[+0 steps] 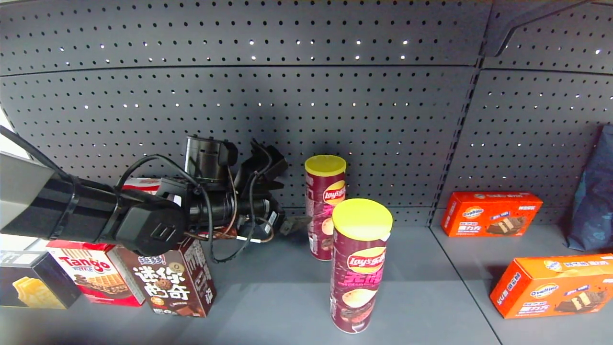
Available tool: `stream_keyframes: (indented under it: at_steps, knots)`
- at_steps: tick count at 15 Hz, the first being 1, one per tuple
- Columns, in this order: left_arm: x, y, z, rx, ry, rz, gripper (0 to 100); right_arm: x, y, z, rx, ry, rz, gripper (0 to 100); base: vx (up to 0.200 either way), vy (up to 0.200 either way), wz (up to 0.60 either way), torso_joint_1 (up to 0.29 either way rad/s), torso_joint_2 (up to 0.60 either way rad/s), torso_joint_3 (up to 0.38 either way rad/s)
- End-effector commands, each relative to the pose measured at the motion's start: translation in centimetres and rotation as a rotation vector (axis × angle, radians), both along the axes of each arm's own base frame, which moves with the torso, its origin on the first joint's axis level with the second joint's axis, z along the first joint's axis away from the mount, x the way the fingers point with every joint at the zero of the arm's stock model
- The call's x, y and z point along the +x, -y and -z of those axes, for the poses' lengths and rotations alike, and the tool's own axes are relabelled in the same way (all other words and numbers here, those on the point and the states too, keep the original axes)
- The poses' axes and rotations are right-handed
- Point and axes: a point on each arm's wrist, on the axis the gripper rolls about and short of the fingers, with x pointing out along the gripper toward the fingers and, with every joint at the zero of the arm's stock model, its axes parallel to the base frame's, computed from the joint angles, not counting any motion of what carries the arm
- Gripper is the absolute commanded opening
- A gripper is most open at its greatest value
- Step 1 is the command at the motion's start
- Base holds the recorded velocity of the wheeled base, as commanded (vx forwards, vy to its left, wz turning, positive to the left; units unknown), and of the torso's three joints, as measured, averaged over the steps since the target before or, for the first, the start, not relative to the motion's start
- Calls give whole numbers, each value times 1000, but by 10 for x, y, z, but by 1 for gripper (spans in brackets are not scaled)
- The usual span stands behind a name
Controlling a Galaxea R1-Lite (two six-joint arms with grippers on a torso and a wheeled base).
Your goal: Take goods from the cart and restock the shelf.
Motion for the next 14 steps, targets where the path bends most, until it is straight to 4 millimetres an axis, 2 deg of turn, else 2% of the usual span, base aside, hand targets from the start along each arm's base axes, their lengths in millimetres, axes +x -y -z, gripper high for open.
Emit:
stream_keyframes:
  at_steps: [1, 14]
  knots:
    - [3, 0, -1, -1, 7, -6, 100, 0, 0, 0, 0, -1, -1, 100, 0, 0, 0, 0, 0, 0]
    - [6, 1, 8, 5, -19, -12, 100, 0, 0, 0, 0, -1, -1, 100, 0, 0, 0, 0, 0, 0]
